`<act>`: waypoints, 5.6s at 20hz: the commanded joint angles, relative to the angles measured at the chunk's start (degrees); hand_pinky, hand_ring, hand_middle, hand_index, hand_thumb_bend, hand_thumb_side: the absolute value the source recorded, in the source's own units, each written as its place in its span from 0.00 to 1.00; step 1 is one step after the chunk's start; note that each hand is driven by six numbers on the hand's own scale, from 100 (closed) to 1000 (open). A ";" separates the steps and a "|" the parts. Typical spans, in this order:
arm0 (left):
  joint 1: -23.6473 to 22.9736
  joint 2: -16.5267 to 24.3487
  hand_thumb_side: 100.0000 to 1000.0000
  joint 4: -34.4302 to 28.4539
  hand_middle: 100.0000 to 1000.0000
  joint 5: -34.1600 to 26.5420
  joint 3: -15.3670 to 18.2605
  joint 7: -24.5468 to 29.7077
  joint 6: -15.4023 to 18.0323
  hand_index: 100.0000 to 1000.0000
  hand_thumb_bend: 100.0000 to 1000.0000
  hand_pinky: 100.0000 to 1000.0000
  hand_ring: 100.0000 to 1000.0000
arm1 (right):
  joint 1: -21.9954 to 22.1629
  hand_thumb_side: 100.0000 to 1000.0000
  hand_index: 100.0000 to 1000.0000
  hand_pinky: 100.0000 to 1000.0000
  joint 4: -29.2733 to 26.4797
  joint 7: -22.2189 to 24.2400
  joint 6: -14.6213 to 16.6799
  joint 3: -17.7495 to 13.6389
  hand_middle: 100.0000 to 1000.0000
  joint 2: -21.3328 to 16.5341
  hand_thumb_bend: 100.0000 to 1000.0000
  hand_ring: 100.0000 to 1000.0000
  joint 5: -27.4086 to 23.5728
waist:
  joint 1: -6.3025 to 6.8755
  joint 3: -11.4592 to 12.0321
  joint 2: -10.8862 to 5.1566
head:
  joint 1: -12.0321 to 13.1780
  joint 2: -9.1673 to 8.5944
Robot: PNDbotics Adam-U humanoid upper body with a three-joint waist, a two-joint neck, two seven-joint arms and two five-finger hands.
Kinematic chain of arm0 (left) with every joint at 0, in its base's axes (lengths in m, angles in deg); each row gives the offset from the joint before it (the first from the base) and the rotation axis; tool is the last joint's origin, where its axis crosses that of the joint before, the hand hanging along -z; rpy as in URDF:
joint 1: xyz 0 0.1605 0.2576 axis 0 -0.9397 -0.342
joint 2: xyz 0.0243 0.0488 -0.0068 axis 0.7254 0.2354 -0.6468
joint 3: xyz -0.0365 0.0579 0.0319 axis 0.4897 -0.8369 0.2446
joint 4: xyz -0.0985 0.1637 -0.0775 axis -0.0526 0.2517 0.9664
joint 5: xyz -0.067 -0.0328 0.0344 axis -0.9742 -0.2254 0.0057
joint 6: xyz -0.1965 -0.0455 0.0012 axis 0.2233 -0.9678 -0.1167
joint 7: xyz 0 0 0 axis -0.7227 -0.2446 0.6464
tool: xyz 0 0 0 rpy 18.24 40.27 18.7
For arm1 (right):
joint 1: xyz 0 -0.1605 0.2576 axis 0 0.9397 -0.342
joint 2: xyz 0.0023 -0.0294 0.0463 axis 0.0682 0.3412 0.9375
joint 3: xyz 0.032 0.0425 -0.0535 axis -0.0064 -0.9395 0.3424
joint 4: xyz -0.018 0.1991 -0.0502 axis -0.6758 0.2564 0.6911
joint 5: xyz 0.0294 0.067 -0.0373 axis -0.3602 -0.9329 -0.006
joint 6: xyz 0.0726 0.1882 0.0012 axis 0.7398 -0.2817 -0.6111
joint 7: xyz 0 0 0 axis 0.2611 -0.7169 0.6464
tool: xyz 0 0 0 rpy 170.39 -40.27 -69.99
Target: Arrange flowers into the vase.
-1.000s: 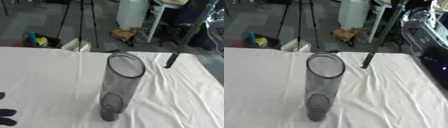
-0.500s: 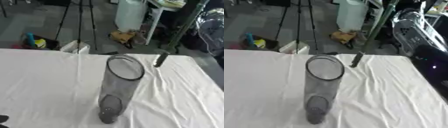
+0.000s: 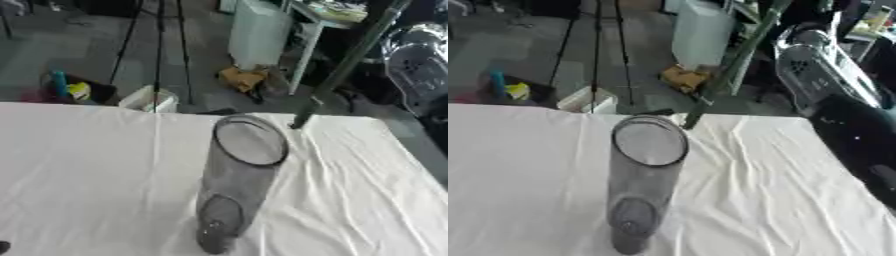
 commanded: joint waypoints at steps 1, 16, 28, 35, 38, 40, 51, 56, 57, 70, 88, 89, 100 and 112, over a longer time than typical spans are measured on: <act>0.84 0.07 1.00 -0.78 0.86 0.25 -0.63 0.32 0.09 0.81 0.13 0.59 0.70 | -0.85 0.94 0.09 0.00 -0.62 -0.50 0.31 -0.98 0.00 -1.44 0.00 0.00 -0.93 | -0.69 0.12 -0.07 | -0.39 -0.78; 1.61 -0.27 1.00 -0.78 0.86 1.03 -0.90 0.84 0.11 0.81 0.12 0.58 0.71 | -0.90 0.95 0.09 0.00 -0.62 0.45 -0.97 -0.50 0.00 0.62 0.00 0.00 -1.04 | -1.60 2.11 1.70 | -0.60 -1.36; 1.93 -0.61 1.00 -0.78 0.86 2.17 -1.07 1.09 0.12 0.81 0.12 0.58 0.71 | -0.27 0.96 0.09 0.00 -0.62 1.86 -1.93 0.05 0.00 2.19 0.00 0.00 0.96 | -2.19 3.02 3.32 | 0.18 -1.52; 2.03 -0.79 1.00 -0.78 0.87 2.50 -1.09 1.27 0.08 0.81 0.12 0.59 0.70 | 0.69 0.95 0.09 0.00 -0.62 3.09 0.16 0.16 0.00 2.77 0.00 0.00 3.24 | -2.43 3.27 3.94 | 0.17 -2.01; 2.05 -0.81 1.00 -0.78 0.87 2.69 -1.12 1.34 0.11 0.81 0.12 0.59 0.69 | 0.99 0.95 0.09 0.00 -0.62 3.46 1.28 0.20 0.00 2.90 0.00 0.00 3.78 | -2.48 3.27 4.22 | 0.09 -2.30; 1.99 -0.86 1.00 -0.78 0.87 2.93 -1.13 1.43 0.08 0.81 0.12 0.59 0.69 | 1.31 0.94 0.09 0.00 -0.62 3.96 2.09 0.21 0.00 3.01 0.00 0.00 4.30 | -2.52 3.28 4.52 | 0.02 -2.55; 1.94 -1.12 1.00 -0.78 0.87 4.22 -1.26 1.68 0.52 0.81 0.11 0.59 0.69 | 2.56 0.94 0.09 0.00 -0.62 5.95 3.73 0.81 0.00 3.59 0.00 0.00 7.14 | -2.30 3.41 6.01 | -0.13 -3.30; 1.96 -1.22 1.00 -0.78 0.87 4.56 -1.32 1.76 0.69 0.81 0.11 0.59 0.69 | 2.85 0.94 0.09 0.00 -0.62 6.51 4.06 0.86 0.00 3.72 0.00 0.00 7.79 | -2.20 3.55 6.41 | -0.17 -3.24; 1.96 -1.23 1.00 -0.78 0.87 4.62 -1.31 1.77 0.72 0.81 0.11 0.59 0.69 | 2.87 0.94 0.09 0.00 -0.62 6.53 4.06 0.89 0.00 3.74 0.00 0.00 7.93 | -2.18 3.60 6.46 | -0.22 -3.22; 1.96 -1.47 1.00 -0.78 0.88 5.38 -1.41 2.02 1.05 0.81 0.11 0.59 0.69 | 3.58 0.94 0.09 0.00 -0.62 8.00 5.31 1.42 0.00 4.06 0.00 0.00 11.01 | -1.96 3.77 7.44 | -0.38 -3.30; 1.90 -1.61 1.00 -0.78 0.88 5.62 -1.34 2.10 1.35 0.81 0.11 0.59 0.69 | 7.69 0.94 0.09 0.00 -0.62 11.12 10.15 2.32 0.00 4.92 0.00 0.00 17.75 | -1.34 3.26 7.89 | -0.28 -3.66; 1.87 -1.61 1.00 -0.78 0.88 5.64 -1.34 2.11 1.35 0.81 0.11 0.59 0.69 | 7.93 0.96 0.09 0.00 -0.62 11.14 10.54 2.28 0.00 4.95 0.00 0.00 18.29 | -1.33 3.20 7.91 | -0.26 -3.66; 1.82 -1.59 1.00 -0.78 0.88 5.62 -1.18 2.02 1.34 0.81 0.11 0.59 0.69 | 11.50 1.00 0.09 0.33 -0.62 9.79 10.88 1.61 0.00 5.31 0.00 0.31 32.07 | -0.99 2.44 7.75 | 0.45 -2.79; 1.87 -1.67 1.00 -0.78 0.88 4.92 -1.37 2.34 1.72 0.81 0.10 0.59 0.69 | 11.62 1.00 0.09 0.35 -0.62 9.17 5.56 4.18 0.00 4.74 0.00 0.35 32.04 | -0.16 2.45 7.37 | -1.05 -2.02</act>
